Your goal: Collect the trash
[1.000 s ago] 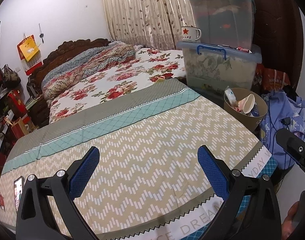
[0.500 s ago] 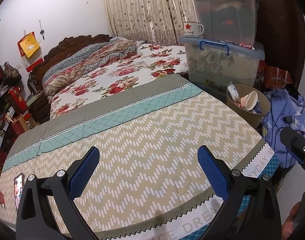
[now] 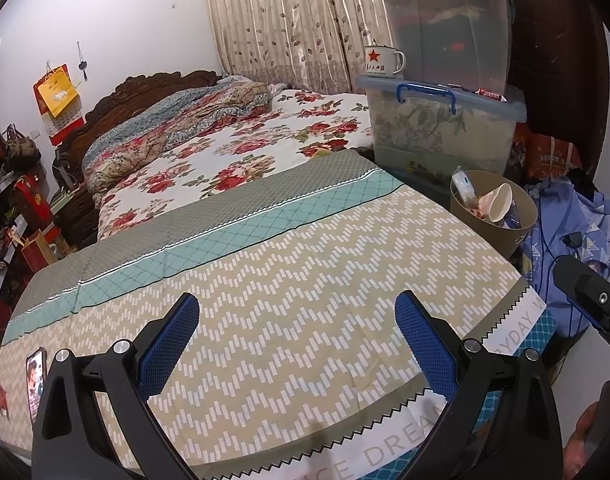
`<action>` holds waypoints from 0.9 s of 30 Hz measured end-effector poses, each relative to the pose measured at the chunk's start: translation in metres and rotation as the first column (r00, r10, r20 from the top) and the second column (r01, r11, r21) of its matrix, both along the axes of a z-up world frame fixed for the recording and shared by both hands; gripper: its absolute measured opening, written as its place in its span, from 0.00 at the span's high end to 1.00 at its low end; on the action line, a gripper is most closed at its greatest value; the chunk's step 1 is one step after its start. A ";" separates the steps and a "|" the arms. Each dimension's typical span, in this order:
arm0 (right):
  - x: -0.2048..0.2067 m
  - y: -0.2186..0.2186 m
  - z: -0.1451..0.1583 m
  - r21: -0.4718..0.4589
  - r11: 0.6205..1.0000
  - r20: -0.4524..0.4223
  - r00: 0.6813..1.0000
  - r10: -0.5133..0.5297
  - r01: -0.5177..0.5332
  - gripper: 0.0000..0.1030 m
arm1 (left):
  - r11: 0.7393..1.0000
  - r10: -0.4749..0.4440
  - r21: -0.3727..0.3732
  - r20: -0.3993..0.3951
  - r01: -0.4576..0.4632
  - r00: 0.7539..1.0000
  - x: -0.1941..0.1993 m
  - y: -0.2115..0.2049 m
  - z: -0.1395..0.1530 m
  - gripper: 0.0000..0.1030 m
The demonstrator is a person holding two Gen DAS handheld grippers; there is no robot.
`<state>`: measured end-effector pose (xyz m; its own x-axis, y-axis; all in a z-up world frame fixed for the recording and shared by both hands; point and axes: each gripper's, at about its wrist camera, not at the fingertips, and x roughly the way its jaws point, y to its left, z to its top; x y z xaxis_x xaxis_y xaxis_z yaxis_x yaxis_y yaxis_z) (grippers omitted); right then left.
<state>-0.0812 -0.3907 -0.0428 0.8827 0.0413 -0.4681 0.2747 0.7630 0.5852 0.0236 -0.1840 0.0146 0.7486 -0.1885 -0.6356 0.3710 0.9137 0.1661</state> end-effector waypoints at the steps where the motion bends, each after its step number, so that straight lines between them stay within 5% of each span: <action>1: 0.000 0.000 0.000 0.000 1.000 0.000 1.000 0.000 0.000 0.04 | 1.000 -0.001 -0.001 0.000 0.001 1.000 0.000 0.000 0.000 0.08; 27: 0.003 0.002 -0.002 0.003 1.000 -0.006 1.000 0.011 -0.011 0.04 | 1.000 0.022 0.003 -0.027 -0.021 0.999 0.003 0.004 -0.007 0.08</action>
<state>-0.0783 -0.3891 -0.0451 0.8792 0.0519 -0.4736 0.2702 0.7643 0.5855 0.0268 -0.1803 0.0080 0.7351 -0.1705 -0.6562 0.3557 0.9210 0.1591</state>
